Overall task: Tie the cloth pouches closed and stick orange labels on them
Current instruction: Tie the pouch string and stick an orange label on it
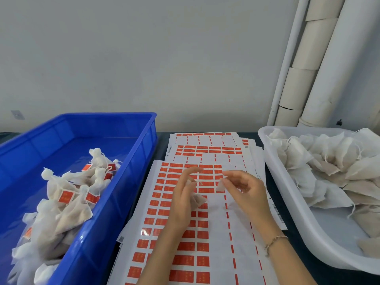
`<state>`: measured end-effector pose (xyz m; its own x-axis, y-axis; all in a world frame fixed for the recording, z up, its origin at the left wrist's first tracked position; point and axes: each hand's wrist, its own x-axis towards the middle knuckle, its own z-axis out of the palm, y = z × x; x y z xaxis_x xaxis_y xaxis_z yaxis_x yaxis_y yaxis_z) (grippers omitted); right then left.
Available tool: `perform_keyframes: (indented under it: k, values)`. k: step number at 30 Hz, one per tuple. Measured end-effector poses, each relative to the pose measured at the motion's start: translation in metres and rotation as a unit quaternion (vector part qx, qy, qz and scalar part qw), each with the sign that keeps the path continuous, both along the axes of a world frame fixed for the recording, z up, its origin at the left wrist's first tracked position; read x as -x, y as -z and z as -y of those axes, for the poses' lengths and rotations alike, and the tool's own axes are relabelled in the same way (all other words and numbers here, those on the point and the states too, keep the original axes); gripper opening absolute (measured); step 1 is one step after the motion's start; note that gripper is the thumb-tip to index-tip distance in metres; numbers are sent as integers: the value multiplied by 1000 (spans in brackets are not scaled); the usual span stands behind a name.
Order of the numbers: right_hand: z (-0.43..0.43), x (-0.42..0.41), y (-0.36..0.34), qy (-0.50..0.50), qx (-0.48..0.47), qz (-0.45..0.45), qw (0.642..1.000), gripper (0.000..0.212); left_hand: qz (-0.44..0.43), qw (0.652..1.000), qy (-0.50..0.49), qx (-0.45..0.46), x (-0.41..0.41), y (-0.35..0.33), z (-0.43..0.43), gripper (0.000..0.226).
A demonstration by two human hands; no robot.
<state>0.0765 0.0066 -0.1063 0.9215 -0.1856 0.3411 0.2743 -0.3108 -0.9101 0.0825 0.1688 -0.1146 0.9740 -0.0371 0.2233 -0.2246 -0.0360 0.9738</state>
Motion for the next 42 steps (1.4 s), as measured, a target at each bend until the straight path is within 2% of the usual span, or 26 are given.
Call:
perform_keyframes:
  k: [3,8,10,12,18,21,24,27,32,37,42]
  values:
    - [2,-1,-7,-57,-60,-30,996,10,-24,998,18,59,1,-4,0,39]
    - [-10,2,-2,-184,6,-132,974,26,-14,997,32,74,1,-1,0,42]
    - [-12,2,0,-194,0,-171,966,29,-22,996,46,76,0,0,0,41]
    - [-12,3,0,-195,-14,-156,968,35,-19,997,42,59,-1,1,1,36]
    - [-6,1,-3,-221,-205,-158,940,43,26,999,6,-31,1,9,4,22]
    - [-3,0,-4,-246,-247,-140,927,40,35,997,-5,-72,0,10,4,15]
    - [-1,-2,-8,-206,-271,-135,930,30,45,993,-23,-107,-1,9,4,7]
    - [8,-7,-8,-98,-294,-132,941,22,51,994,-30,-94,0,8,2,5]
    - [14,-9,0,48,-240,-78,966,7,60,993,37,-99,1,7,3,2]
    - [11,-7,1,23,-186,-81,979,7,36,991,77,-100,1,9,3,3]
    - [8,-4,2,-18,-136,-98,986,9,41,992,70,-101,1,9,3,3]
